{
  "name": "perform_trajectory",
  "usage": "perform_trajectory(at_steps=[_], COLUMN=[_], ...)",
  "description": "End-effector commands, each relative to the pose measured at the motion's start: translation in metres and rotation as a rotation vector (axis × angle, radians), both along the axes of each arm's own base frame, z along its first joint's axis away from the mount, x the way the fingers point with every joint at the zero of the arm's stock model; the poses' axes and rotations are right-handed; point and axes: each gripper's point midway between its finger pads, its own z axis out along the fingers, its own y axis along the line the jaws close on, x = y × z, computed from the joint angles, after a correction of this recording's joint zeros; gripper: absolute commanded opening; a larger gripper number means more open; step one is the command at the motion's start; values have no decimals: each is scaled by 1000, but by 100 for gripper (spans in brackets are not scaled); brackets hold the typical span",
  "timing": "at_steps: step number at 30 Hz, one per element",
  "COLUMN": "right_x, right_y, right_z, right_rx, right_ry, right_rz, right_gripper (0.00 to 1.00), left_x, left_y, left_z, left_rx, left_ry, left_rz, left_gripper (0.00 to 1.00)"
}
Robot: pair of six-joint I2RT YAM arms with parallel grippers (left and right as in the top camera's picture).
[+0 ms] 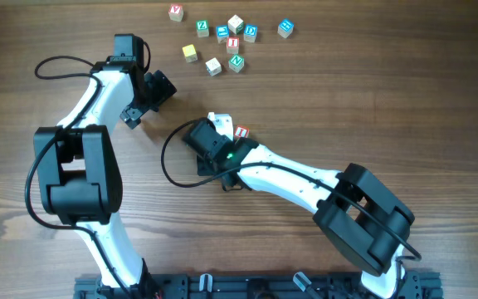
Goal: Form a circle
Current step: 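Carry the airplane block down and set it near block 4, then open the right gripper and retract the right arm to the right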
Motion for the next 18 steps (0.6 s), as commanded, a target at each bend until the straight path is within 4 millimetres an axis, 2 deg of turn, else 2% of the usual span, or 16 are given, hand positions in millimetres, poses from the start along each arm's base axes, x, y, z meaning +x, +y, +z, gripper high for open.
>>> perform_trajectory(at_steps=[1, 6, 9, 10, 11, 13, 16, 18], right_x=[-4, -3, 1, 4, 10, 17, 36, 49], right_y=[1, 2, 6, 9, 8, 2, -24, -48], right_z=[-8, -6, 11, 21, 41, 63, 107, 128], right_rx=[-8, -5, 30, 47, 69, 89, 104, 101], right_ry=[13, 9, -23, -47, -87, -125, -212, -254], right_rz=[5, 10, 14, 29, 36, 20, -24, -67], right_gripper=[40, 49, 49, 49, 49, 49, 49, 49], left_x=[3, 3, 3, 3, 3, 3, 3, 3], left_y=[1, 1, 1, 1, 1, 1, 1, 1], left_z=[-1, -1, -1, -1, -1, -1, -1, -1], left_rx=[12, 12, 12, 12, 12, 12, 12, 12], left_ry=[-3, -3, -3, -3, -3, -3, -3, -3], left_rz=[3, 3, 3, 3, 3, 3, 3, 3], left_gripper=[100, 100, 100, 100, 100, 100, 100, 100])
